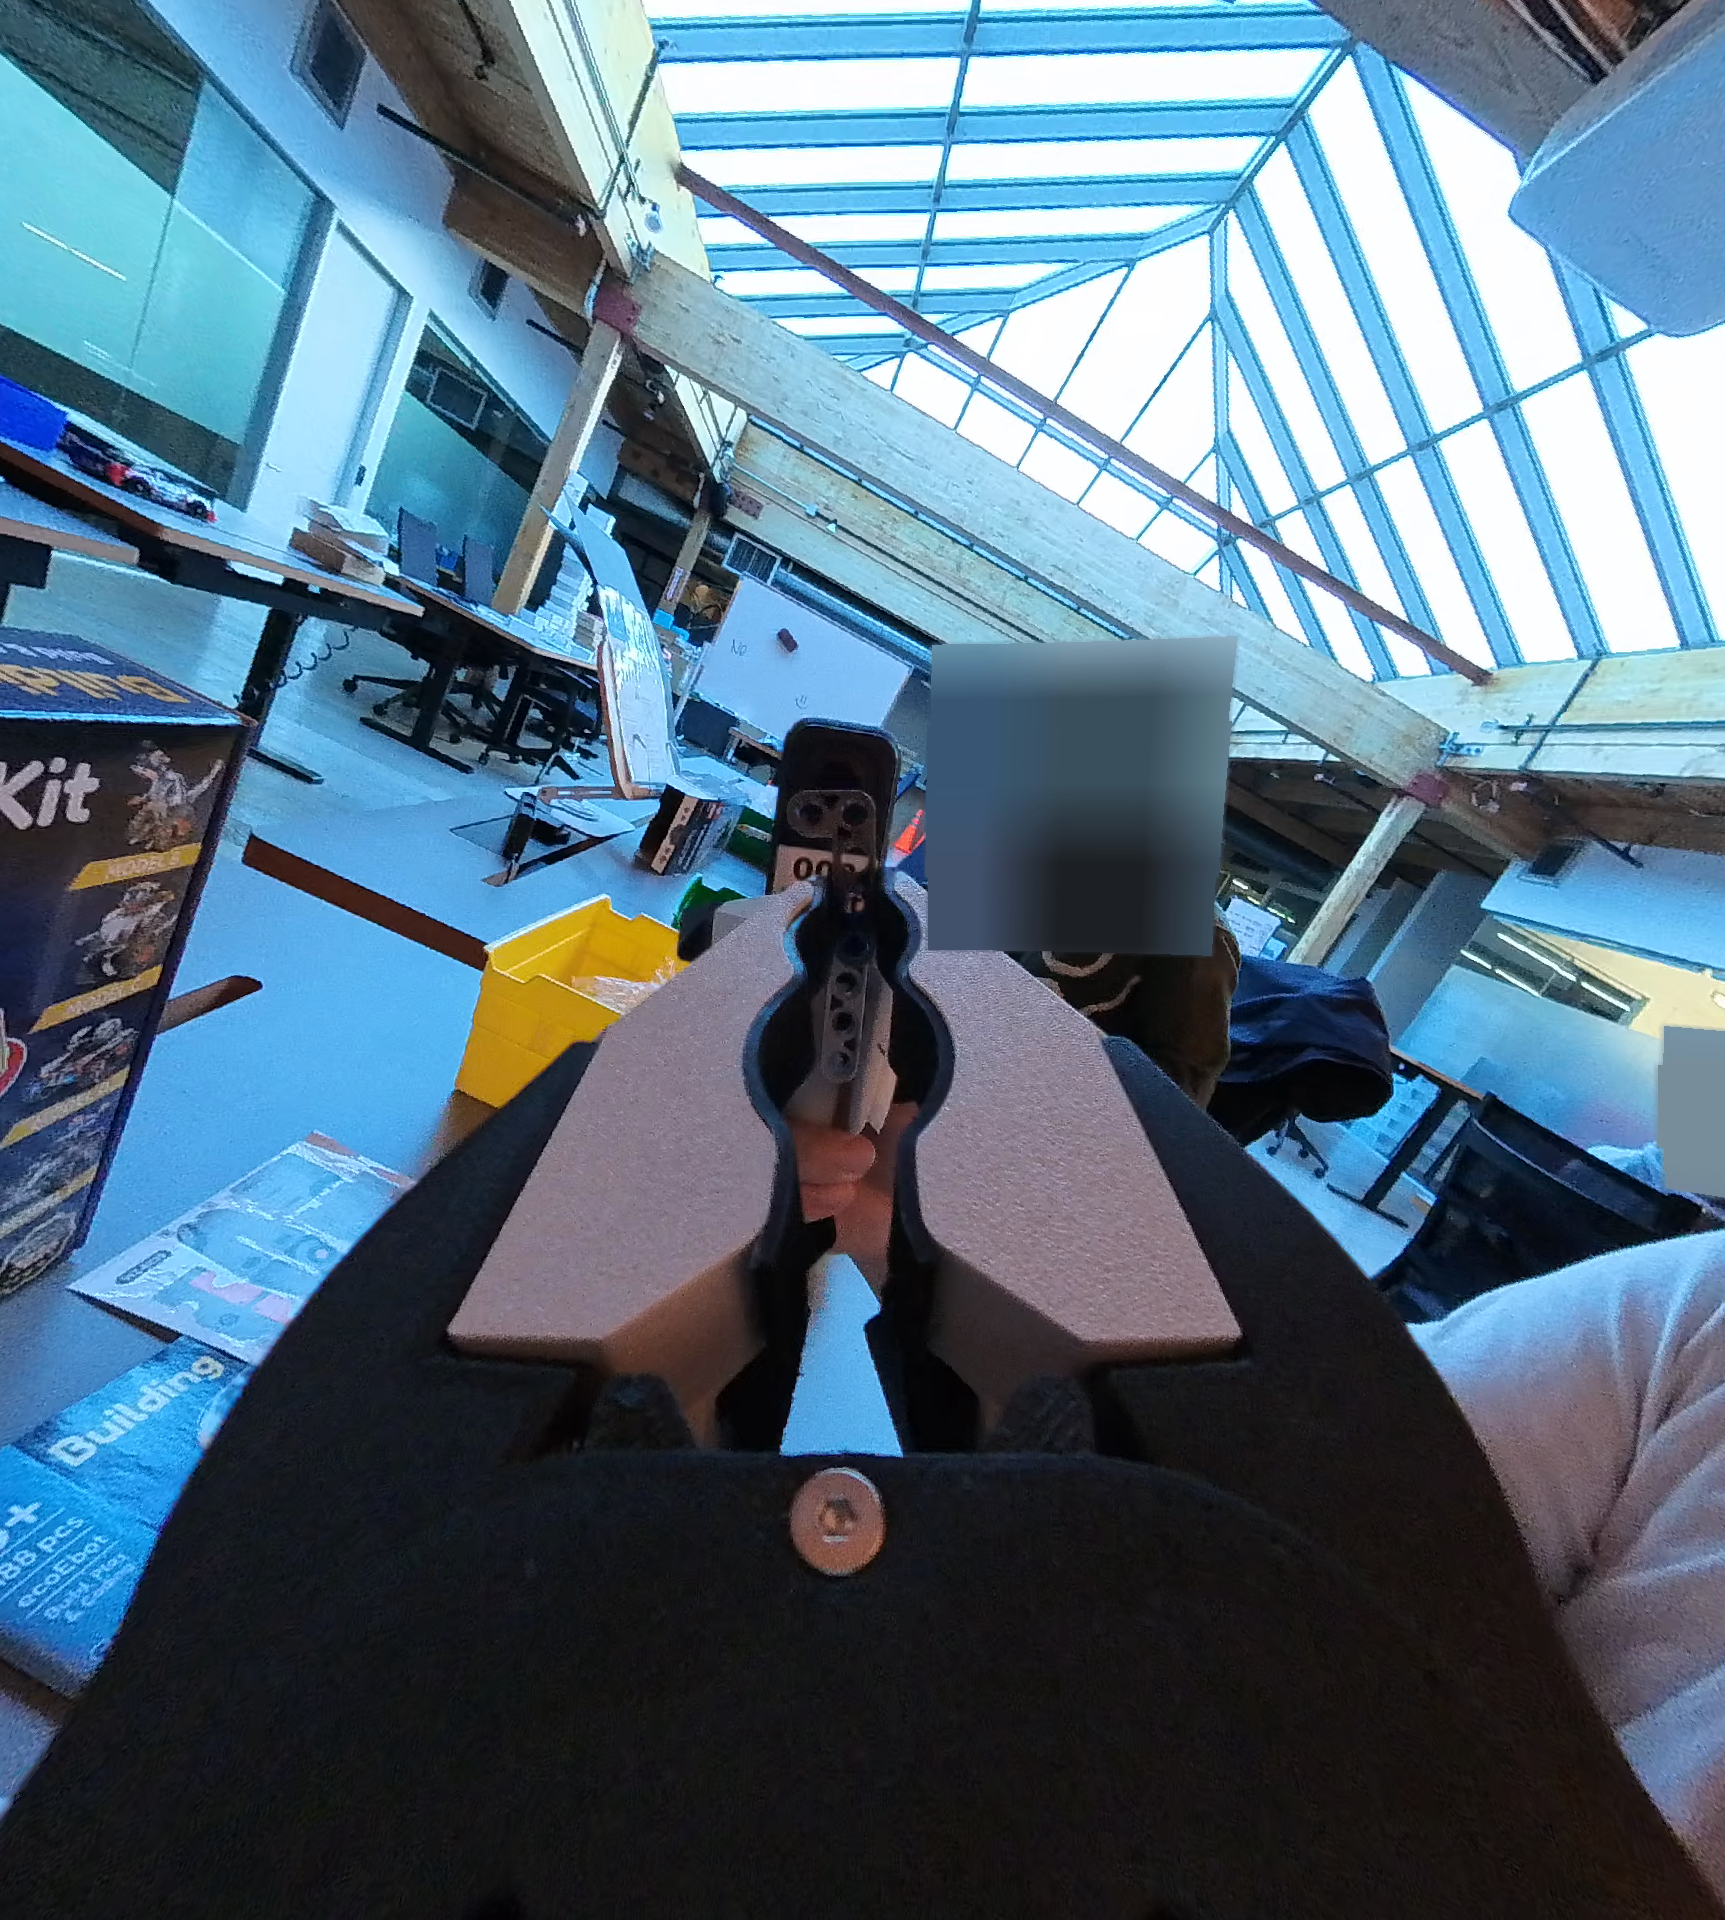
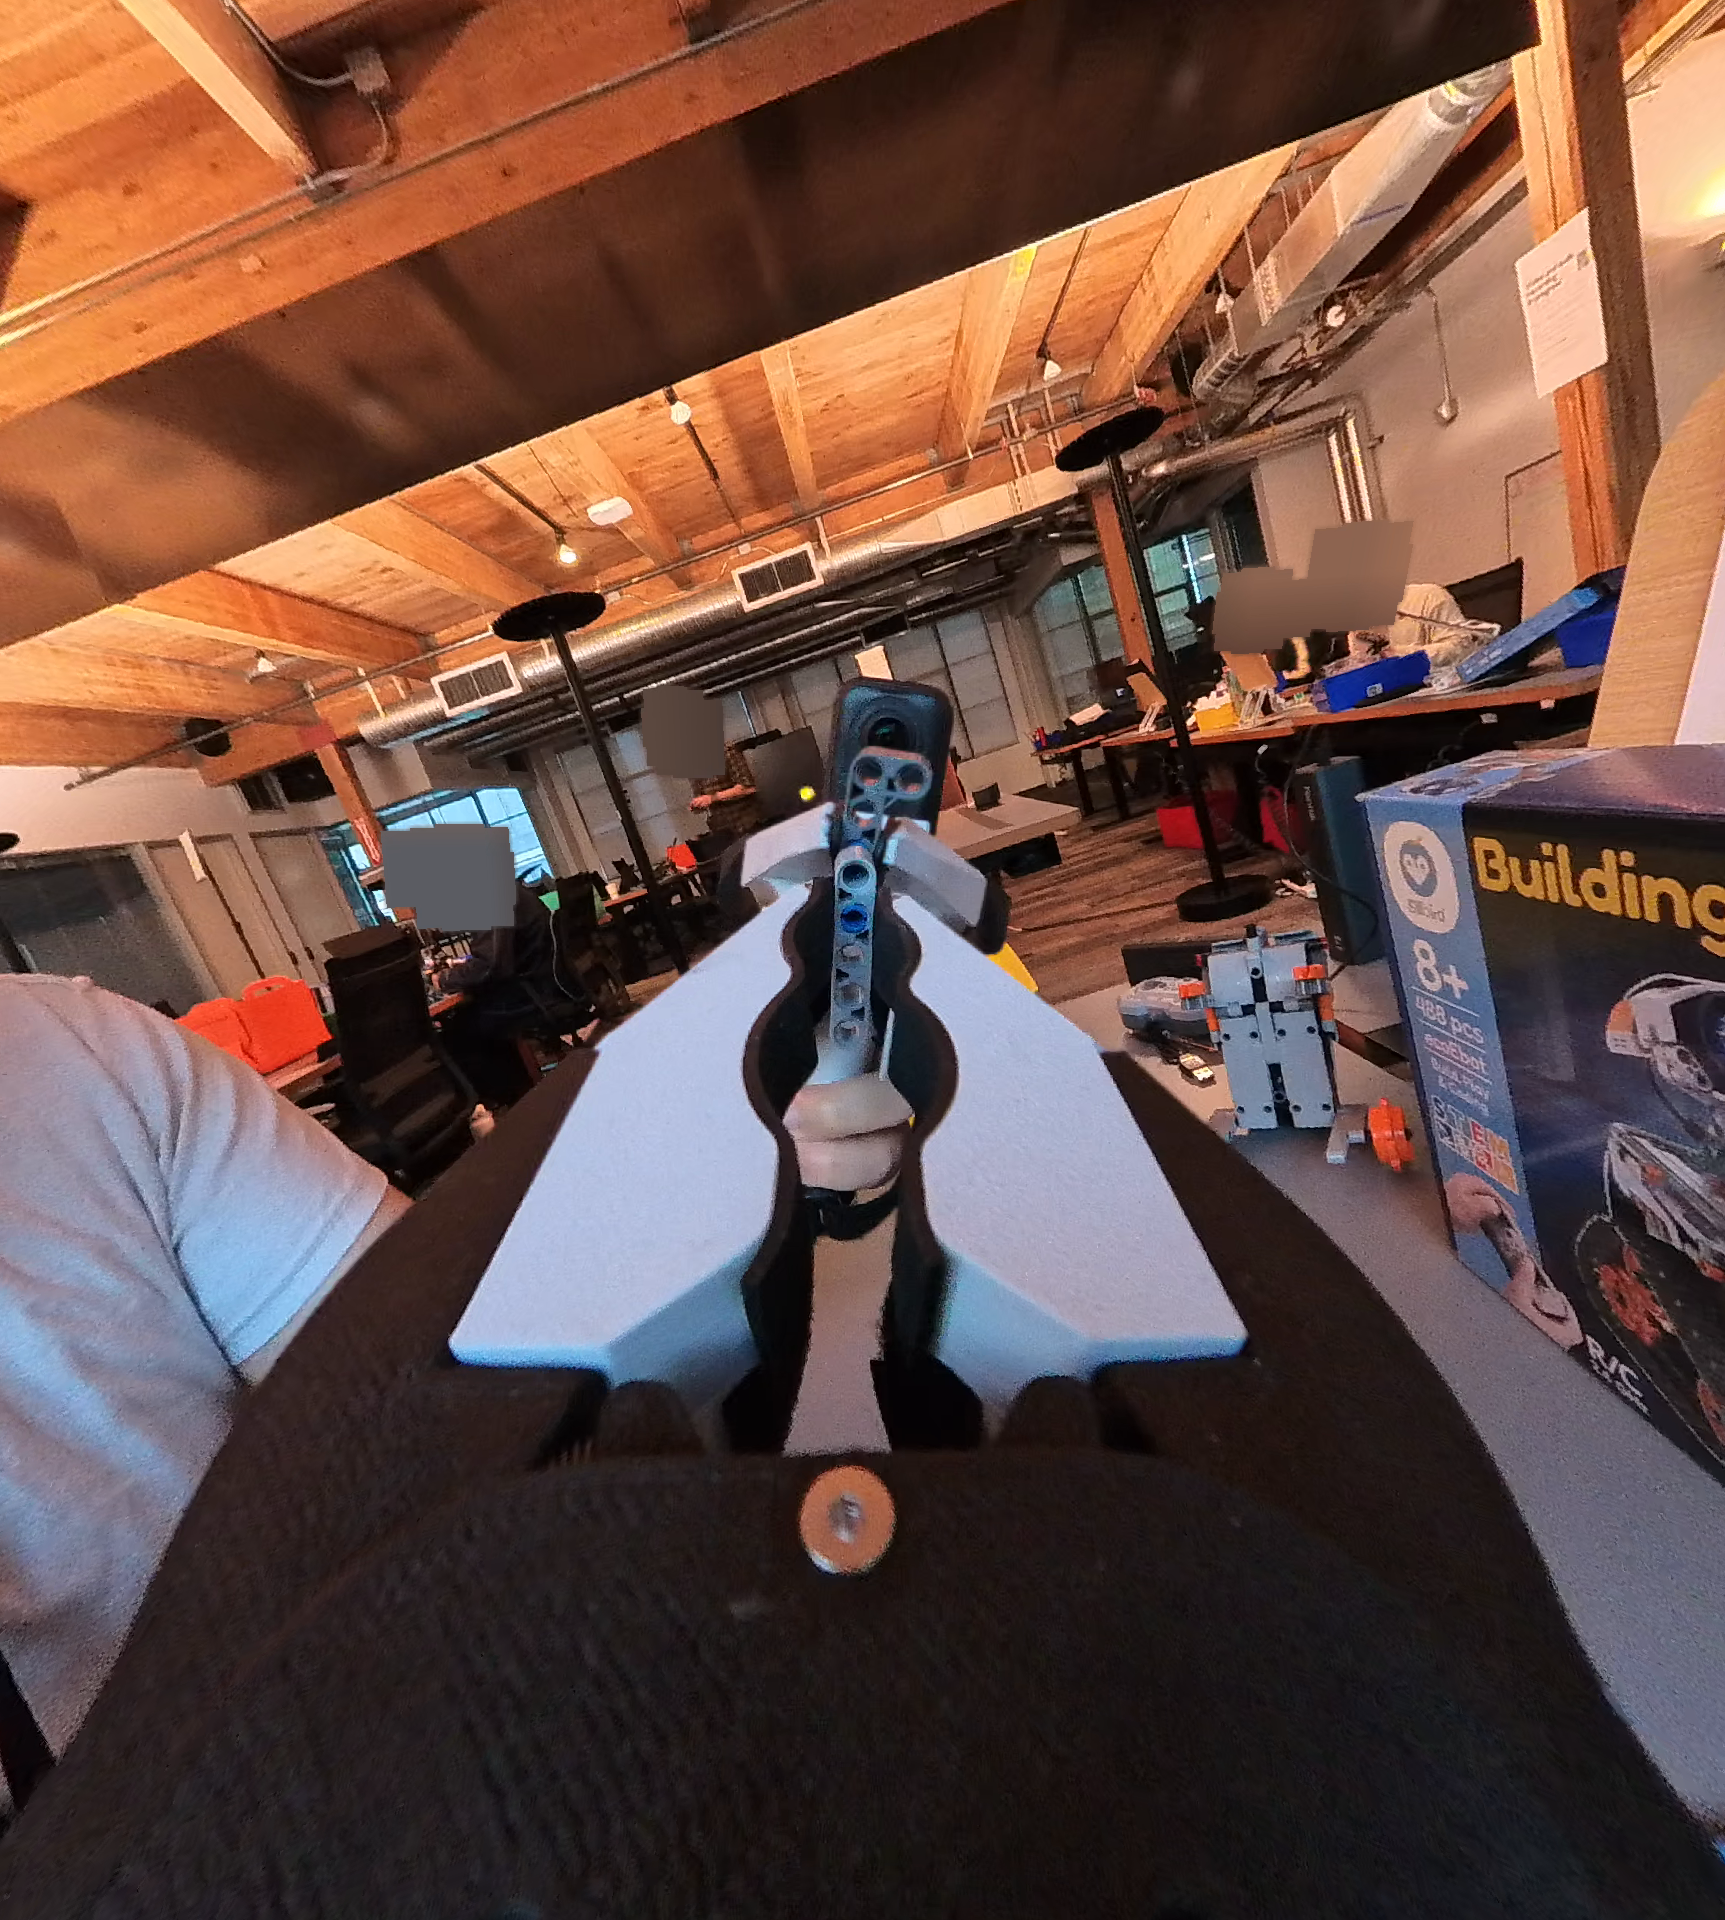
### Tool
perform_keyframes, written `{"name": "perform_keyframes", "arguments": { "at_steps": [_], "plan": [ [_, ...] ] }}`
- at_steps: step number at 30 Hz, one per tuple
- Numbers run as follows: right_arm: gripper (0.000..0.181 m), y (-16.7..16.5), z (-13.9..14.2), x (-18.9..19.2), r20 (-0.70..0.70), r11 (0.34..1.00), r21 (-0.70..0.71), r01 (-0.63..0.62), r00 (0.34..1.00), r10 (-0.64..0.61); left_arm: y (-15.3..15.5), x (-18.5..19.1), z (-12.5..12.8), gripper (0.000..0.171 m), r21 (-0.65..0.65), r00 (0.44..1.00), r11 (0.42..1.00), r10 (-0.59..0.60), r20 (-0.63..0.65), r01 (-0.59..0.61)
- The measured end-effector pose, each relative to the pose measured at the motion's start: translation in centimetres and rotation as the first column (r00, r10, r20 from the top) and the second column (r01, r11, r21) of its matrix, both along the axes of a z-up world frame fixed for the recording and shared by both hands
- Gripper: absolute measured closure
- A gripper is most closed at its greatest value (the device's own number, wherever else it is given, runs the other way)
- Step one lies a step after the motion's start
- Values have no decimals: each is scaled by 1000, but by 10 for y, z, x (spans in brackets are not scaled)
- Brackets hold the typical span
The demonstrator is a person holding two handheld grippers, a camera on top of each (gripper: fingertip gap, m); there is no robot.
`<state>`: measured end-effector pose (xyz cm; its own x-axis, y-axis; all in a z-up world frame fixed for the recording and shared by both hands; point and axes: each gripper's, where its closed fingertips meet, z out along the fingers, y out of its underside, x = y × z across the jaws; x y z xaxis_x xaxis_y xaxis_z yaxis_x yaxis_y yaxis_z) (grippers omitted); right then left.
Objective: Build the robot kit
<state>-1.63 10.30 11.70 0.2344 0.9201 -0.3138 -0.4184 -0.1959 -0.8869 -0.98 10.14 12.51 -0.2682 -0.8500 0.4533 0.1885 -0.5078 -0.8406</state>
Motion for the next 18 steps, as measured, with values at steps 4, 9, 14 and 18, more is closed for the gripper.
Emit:
{"name": "perform_keyframes", "arguments": {
  "at_steps": [4,9,14,18],
  "plan": [
    [177,0,-1,1,26,1000,2,11,1000,-11,0,1,-1,167,-5,1000,1000,-8,-5,8],
    [176,-2,-1,1,54,1000,12,26,998,-26,-1,2,0,168,22,1000,999,26,-16,-25],
    [177,-2,4,0,102,994,62,89,990,-95,-2,1,4,168,61,998,996,66,-22,-64],
    [177,-9,11,-2,85,995,74,69,994,-75,-8,-1,11,168,82,998,995,56,-1,-56]
  ]
}}
